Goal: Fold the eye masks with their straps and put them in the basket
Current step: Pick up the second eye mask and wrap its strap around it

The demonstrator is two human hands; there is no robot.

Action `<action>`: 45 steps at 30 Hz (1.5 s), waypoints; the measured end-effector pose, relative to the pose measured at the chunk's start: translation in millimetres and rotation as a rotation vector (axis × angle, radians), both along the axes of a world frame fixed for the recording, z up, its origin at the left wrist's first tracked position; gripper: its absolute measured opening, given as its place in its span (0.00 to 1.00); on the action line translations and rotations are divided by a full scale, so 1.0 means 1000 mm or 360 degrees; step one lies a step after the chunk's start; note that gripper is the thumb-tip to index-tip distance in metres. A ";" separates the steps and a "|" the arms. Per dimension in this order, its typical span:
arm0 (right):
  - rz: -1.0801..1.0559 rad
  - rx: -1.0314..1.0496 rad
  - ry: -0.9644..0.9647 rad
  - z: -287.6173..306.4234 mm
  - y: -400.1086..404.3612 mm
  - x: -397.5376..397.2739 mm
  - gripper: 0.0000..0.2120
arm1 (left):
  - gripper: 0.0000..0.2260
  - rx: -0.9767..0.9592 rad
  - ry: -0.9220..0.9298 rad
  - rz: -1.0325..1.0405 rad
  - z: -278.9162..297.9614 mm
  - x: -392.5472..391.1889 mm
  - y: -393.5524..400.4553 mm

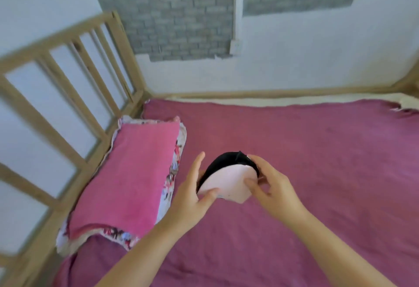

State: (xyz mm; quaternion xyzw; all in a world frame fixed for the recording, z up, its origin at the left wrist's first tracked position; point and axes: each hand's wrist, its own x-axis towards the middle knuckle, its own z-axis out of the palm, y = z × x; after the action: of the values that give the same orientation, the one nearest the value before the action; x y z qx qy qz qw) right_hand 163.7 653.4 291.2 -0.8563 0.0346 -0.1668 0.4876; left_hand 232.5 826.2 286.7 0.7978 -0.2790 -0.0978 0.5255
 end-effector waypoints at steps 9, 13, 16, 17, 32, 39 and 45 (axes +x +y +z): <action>0.0310 -0.0924 -0.0253 0.086 -0.009 -0.034 0.22 | 0.33 0.0154 -0.0322 -0.0354 0.069 -0.003 0.010; 0.0265 -0.1198 0.0041 0.093 0.001 -0.039 0.11 | 0.34 0.0275 -0.0393 -0.0471 0.078 -0.002 0.014; 0.0322 -0.0809 0.0101 0.092 -0.007 -0.045 0.05 | 0.35 0.0274 -0.0404 -0.0486 0.078 0.001 0.015; 0.0376 -0.0443 0.0119 0.091 -0.011 -0.047 0.04 | 0.35 0.0234 -0.0384 -0.0476 0.078 0.002 0.015; 0.0059 0.0524 -0.0059 0.074 -0.013 -0.051 0.17 | 0.30 0.0323 -0.0392 -0.0333 0.080 -0.004 0.009; -0.0247 0.2185 -0.0740 0.086 -0.016 -0.041 0.14 | 0.19 0.0254 -0.0595 -0.0382 0.074 -0.002 0.021; -0.0064 0.1213 -0.0065 0.080 -0.008 -0.041 0.14 | 0.13 0.0365 -0.0419 -0.0235 0.060 0.007 0.034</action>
State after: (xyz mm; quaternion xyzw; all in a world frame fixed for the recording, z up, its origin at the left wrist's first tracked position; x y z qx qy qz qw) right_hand 122.2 645.1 371.0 -0.6091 0.1012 -0.1686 0.7683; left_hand 239.9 859.8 346.5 0.8357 -0.3903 -0.0621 0.3813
